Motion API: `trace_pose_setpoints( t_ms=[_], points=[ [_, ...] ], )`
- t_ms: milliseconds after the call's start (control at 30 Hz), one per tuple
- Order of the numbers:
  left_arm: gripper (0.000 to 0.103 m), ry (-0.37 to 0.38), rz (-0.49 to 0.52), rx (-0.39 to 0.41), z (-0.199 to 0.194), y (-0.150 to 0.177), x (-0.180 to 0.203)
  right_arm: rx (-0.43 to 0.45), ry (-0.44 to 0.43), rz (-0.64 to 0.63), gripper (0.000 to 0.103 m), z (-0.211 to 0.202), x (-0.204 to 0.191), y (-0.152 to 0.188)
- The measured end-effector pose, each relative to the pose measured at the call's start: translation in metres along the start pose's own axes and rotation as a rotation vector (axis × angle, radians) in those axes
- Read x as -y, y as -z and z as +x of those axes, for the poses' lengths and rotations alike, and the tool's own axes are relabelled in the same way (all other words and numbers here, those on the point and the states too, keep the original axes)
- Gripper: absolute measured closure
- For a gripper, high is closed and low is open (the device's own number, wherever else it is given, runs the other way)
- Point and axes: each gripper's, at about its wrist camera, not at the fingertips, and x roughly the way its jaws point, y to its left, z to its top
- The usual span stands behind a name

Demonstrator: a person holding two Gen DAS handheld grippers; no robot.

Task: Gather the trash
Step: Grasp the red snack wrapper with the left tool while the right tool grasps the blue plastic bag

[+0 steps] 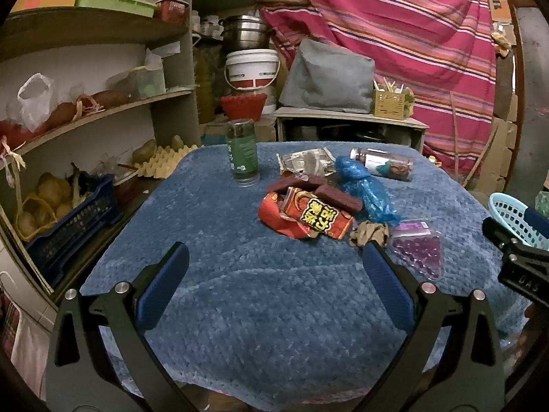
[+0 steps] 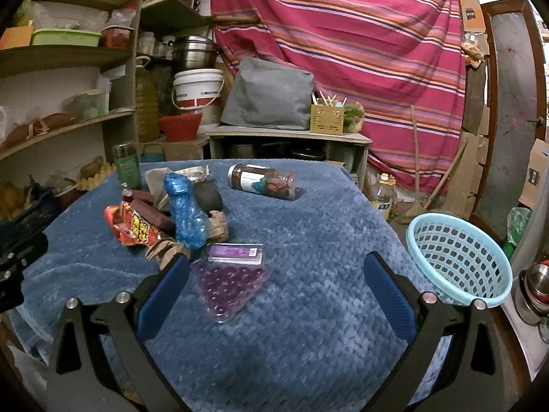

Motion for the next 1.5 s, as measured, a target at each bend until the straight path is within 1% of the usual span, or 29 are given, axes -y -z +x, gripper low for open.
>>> trace_pose_setpoints(
  t_ms=[233,467,633,767,900,1033,1133,1200,1300,1400,1467,1500],
  points=[
    [0.005,-0.006,-0.003,0.0,0.01,-0.003,-0.004,-0.011,0.003,0.003,0.004,0.012,0.004,-0.003],
    [0.005,-0.005,-0.002,-0.025,0.031,-0.008,-0.003,-0.016,0.01,0.01,0.004,0.024,0.009,-0.004],
    [0.005,0.0,0.023,-0.032,0.049,-0.013,0.003,-0.03,0.029,0.004,0.004,0.038,0.016,-0.004],
    [0.005,-0.012,0.04,-0.039,0.063,-0.016,0.006,-0.043,0.04,0.003,0.004,0.051,0.024,-0.005],
    [0.005,-0.034,0.065,-0.062,0.08,-0.018,0.009,-0.027,0.052,-0.004,0.004,0.06,0.031,-0.006],
    [0.005,-0.057,0.073,-0.088,0.099,-0.019,0.007,-0.087,0.078,-0.04,0.004,0.077,0.032,-0.003],
    [0.005,-0.055,0.079,-0.123,0.113,-0.02,0.005,-0.113,0.043,0.003,0.004,0.086,0.037,-0.002],
    [0.005,-0.063,0.072,-0.148,0.123,-0.019,0.002,-0.12,0.033,0.013,0.004,0.091,0.038,-0.001],
    [0.006,-0.08,0.035,-0.182,0.139,-0.019,-0.009,-0.12,0.049,-0.007,0.004,0.099,0.034,-0.001],
    [0.006,-0.083,0.01,-0.184,0.146,-0.022,-0.014,-0.123,0.057,-0.004,0.004,0.107,0.033,0.001],
    [0.01,-0.06,-0.002,-0.188,0.151,-0.024,-0.015,-0.129,0.057,0.003,0.004,0.112,0.034,0.003],
    [0.011,-0.051,-0.004,-0.193,0.153,-0.025,-0.015,-0.132,0.059,0.003,0.004,0.115,0.034,0.003]
  ],
)
